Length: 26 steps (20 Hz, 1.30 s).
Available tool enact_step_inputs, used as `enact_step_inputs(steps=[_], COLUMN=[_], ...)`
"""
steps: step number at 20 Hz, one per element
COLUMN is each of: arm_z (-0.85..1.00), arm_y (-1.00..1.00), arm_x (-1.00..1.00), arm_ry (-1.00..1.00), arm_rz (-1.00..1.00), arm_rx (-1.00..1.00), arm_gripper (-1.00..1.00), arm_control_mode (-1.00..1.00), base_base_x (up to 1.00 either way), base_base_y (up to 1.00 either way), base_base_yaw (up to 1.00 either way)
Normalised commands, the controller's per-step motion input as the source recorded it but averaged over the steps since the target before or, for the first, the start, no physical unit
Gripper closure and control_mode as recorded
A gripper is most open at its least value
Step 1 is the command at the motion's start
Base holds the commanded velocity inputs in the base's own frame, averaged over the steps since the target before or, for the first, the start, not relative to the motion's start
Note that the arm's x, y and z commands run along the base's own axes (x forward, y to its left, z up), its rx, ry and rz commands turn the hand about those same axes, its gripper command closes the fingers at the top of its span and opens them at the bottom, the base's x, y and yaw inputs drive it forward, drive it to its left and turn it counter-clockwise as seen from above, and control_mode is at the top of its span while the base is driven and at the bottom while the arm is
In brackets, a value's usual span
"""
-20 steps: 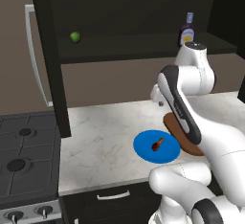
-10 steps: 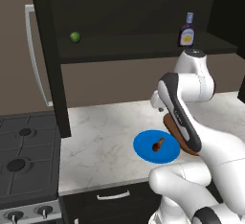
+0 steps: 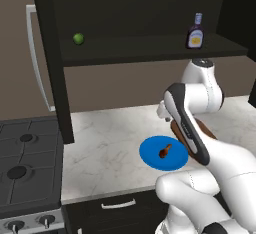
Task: Pick the chicken drumstick from the plate and place it on the cutting board. Then pick the condiment bottle from the cabinet and place it next to the cutting board.
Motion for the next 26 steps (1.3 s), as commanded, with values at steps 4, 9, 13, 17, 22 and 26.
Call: enact_step_inputs(steps=[4,9,13,17,22,26], arm_z=[-0.19,-0.19,-0.14,-0.12,-0.10,-0.12], arm_y=[0.00,0.00,0.00,0.00,0.00,0.00], arm_x=[0.00,0.00,0.00,0.00,0.00,0.00], arm_ry=[0.00,0.00,0.00,0.00,0.00,0.00], arm_rz=[-0.03,-0.06,-0.09,-0.10,-0.09,-0.08], arm_rx=[0.00,0.00,0.00,0.04,0.09,0.09], arm_gripper=[-1.00,-1.00,-1.00,-1.00,-1.00,-1.00], arm_control_mode=[-1.00,-1.00,-1.00,-1.00,-1.00,-1.00], base_base_x=[0.00,0.00,0.00,0.00,0.00,0.00], base_base_y=[0.00,0.00,0.00,0.00,0.00,0.00], base_base_yaw=[0.00,0.00,0.00,0.00,0.00,0.00])
